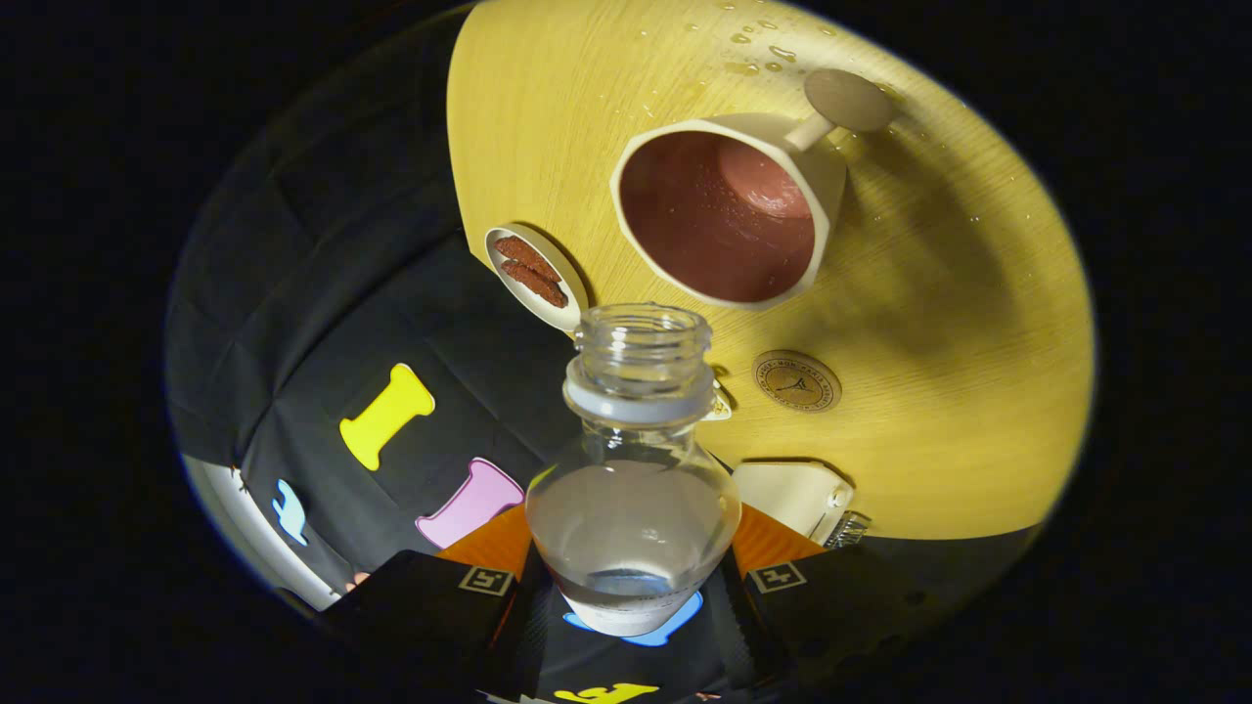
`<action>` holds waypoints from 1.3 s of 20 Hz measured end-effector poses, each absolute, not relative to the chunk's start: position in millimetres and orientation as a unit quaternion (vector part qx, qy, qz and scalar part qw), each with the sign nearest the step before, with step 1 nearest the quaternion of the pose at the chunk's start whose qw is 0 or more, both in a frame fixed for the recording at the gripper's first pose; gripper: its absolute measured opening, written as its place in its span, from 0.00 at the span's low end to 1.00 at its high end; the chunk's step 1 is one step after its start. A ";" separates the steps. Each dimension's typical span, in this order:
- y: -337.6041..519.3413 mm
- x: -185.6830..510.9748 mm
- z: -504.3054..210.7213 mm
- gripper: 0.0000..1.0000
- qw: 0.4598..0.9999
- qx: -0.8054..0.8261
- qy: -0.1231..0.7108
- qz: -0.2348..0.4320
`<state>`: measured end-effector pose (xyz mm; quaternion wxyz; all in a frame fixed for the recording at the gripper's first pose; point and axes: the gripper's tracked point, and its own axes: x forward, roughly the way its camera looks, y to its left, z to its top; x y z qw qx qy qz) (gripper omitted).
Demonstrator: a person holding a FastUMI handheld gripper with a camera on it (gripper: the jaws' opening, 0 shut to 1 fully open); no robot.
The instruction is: Take the bottle from table, then pour the juice into the cup, finally place the bottle on the coaster
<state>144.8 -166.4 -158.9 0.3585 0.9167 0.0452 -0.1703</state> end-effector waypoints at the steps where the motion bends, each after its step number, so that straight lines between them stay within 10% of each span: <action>1: -165.8 142.8 -160.0 0.72 0.382 0.907 0.045 -0.170; 17: -129.8 79.1 -168.0 0.72 0.876 0.454 0.151 -0.064; 26: -104.2 64.0 -193.1 0.72 0.980 0.120 0.155 -0.020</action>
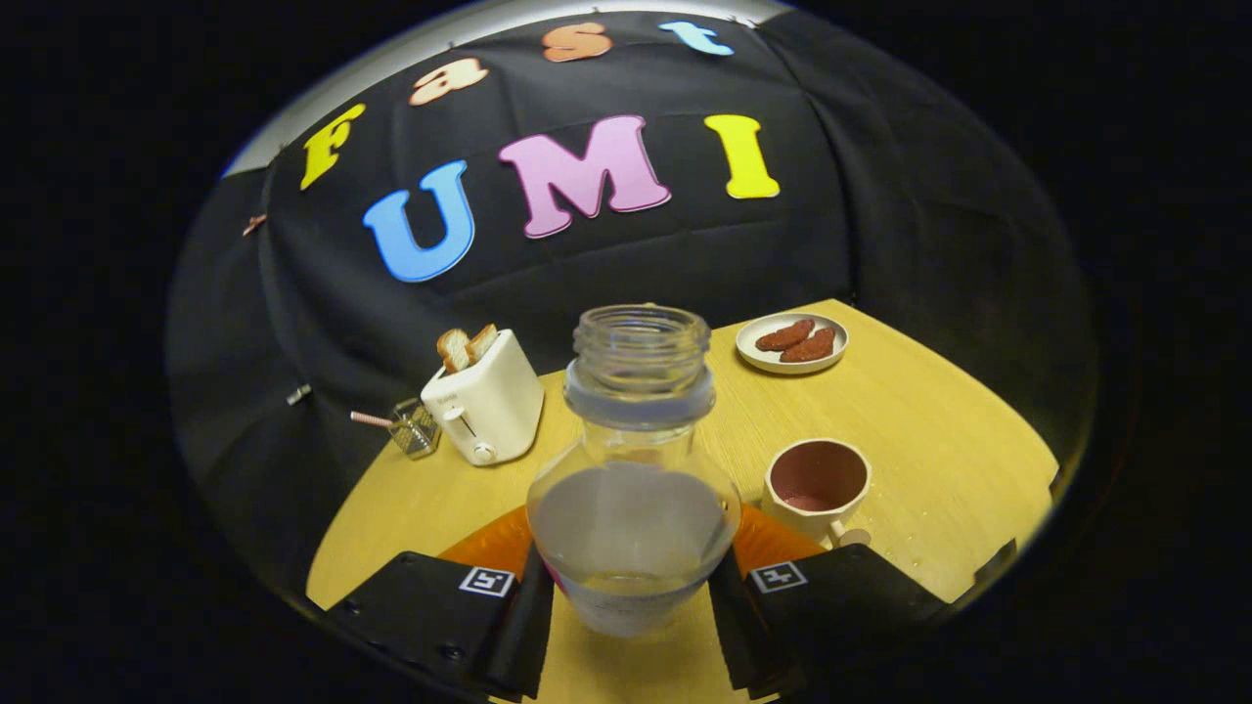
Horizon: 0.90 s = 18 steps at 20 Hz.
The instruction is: Take the bottle from table, then pour the juice into the cup, finally place the bottle on the coaster
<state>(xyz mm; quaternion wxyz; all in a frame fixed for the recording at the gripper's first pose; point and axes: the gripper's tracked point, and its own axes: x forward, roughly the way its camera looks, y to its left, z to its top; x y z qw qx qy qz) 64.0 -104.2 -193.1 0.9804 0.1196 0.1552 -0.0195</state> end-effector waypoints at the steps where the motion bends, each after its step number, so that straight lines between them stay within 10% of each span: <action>1: -99.9 67.5 -194.8 0.72 0.984 0.098 0.146 -0.020; 18: -96.1 203.8 -205.5 0.72 0.993 -0.015 0.088 -0.082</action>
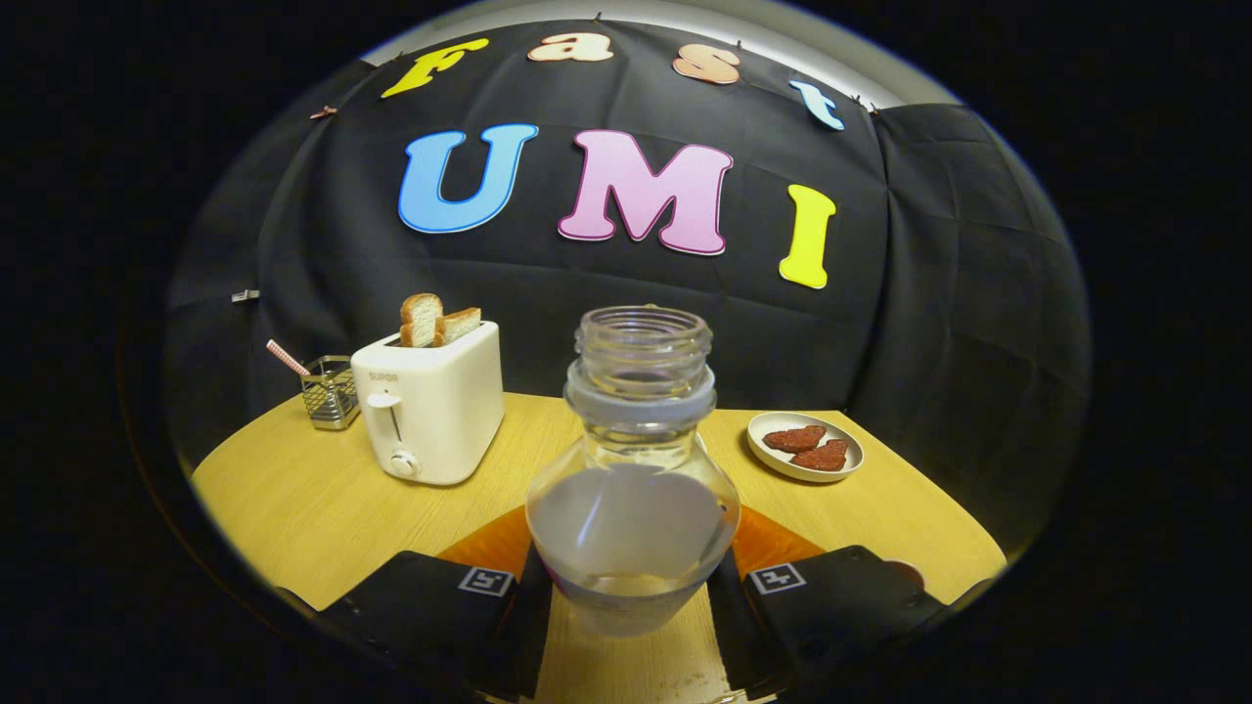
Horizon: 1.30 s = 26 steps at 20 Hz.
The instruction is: Take the bottle from table, then pour the juice into the cup, finally place the bottle on the coaster
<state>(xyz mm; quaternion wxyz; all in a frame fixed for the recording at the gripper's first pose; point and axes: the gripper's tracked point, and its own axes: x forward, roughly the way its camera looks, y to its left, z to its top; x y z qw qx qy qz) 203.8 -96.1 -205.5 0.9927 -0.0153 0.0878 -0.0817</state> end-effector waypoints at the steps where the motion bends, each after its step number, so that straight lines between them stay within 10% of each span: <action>1: -97.0 212.4 -206.6 0.72 0.992 -0.006 0.087 -0.087; 26: -92.8 286.7 -236.7 0.76 0.990 0.020 0.103 -0.092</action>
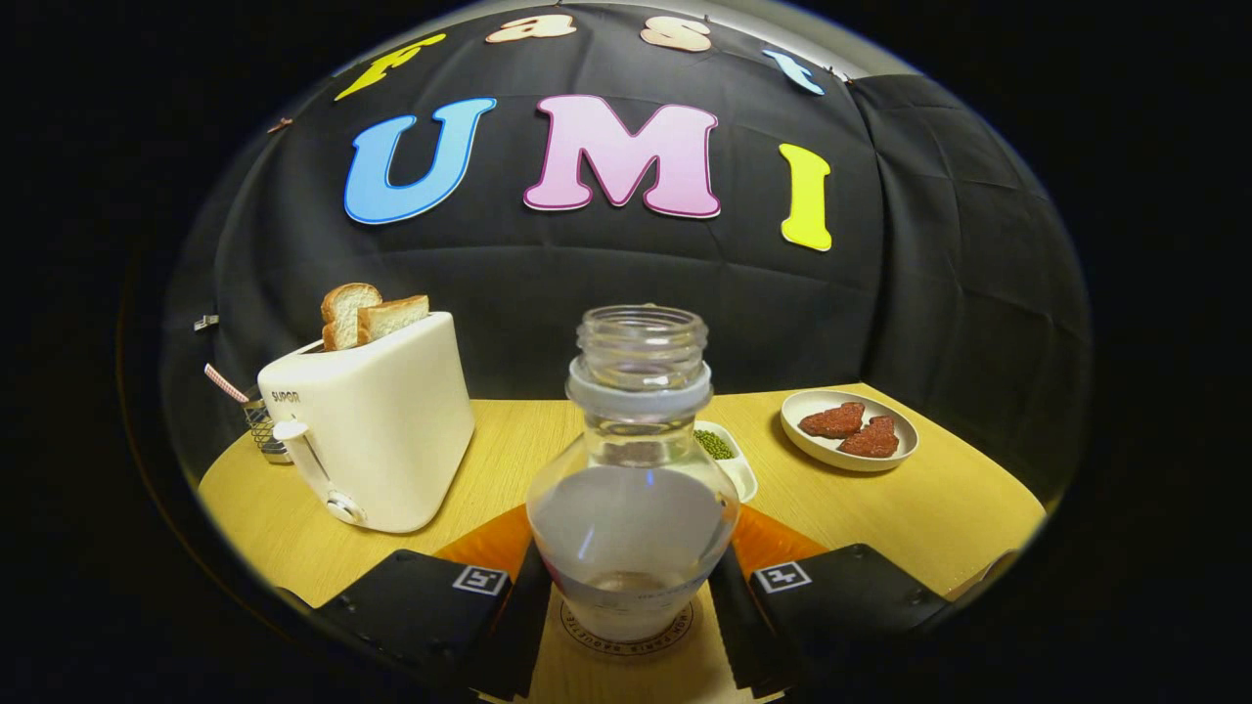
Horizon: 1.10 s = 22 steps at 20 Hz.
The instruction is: Take the bottle from table, then pour the juice into the cup, finally place the bottle on the coaster
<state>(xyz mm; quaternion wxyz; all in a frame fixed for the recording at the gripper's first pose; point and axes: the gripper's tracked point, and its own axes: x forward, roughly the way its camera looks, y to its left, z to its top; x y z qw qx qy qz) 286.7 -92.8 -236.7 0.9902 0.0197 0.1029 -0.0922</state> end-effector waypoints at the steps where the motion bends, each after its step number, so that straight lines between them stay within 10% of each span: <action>1: -95.1 286.8 -237.4 0.78 0.990 0.016 0.103 -0.095; 4: -97.8 275.9 -237.8 0.99 0.988 0.011 0.116 -0.096; 22: -76.6 186.3 -220.9 0.98 0.983 -0.053 0.171 -0.044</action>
